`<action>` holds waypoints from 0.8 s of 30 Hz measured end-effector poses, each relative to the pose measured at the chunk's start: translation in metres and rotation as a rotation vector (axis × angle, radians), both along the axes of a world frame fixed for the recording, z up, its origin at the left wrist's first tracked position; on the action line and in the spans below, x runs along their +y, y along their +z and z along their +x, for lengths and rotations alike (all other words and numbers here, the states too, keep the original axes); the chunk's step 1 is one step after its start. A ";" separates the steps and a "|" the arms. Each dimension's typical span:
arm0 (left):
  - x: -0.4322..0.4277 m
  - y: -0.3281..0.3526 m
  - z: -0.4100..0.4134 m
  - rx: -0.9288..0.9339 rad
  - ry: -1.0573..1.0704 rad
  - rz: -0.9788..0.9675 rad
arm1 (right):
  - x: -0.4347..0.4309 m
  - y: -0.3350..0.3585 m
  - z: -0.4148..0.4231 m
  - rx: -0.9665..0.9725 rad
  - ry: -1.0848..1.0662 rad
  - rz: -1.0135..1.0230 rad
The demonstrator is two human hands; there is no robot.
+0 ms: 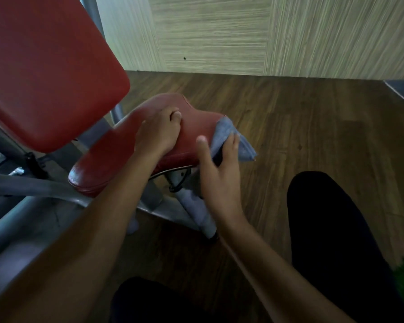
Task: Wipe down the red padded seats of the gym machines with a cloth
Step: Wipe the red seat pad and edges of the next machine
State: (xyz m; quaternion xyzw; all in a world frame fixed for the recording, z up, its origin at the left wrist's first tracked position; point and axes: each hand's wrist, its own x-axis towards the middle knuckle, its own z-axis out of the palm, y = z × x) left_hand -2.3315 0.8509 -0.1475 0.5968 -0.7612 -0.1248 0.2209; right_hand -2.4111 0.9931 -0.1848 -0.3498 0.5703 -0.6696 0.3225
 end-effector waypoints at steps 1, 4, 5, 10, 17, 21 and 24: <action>0.001 0.000 -0.001 0.000 0.006 -0.002 | -0.011 0.004 -0.009 -0.013 -0.027 0.011; 0.002 0.002 -0.003 0.001 0.010 0.003 | -0.009 -0.001 -0.013 -0.011 -0.003 -0.001; 0.002 0.003 -0.003 0.003 0.009 0.007 | 0.002 -0.004 -0.007 0.007 0.034 0.010; 0.002 0.001 0.000 0.009 0.001 0.024 | -0.008 -0.002 -0.013 0.018 0.042 0.034; -0.004 0.005 -0.002 0.041 0.001 0.030 | -0.009 -0.002 -0.036 0.035 0.118 -0.015; -0.012 0.009 -0.029 -0.020 0.126 0.018 | -0.022 -0.002 -0.049 -0.018 0.172 -0.040; -0.010 0.010 -0.047 -0.031 0.178 0.019 | -0.032 0.000 -0.072 -0.071 0.249 -0.111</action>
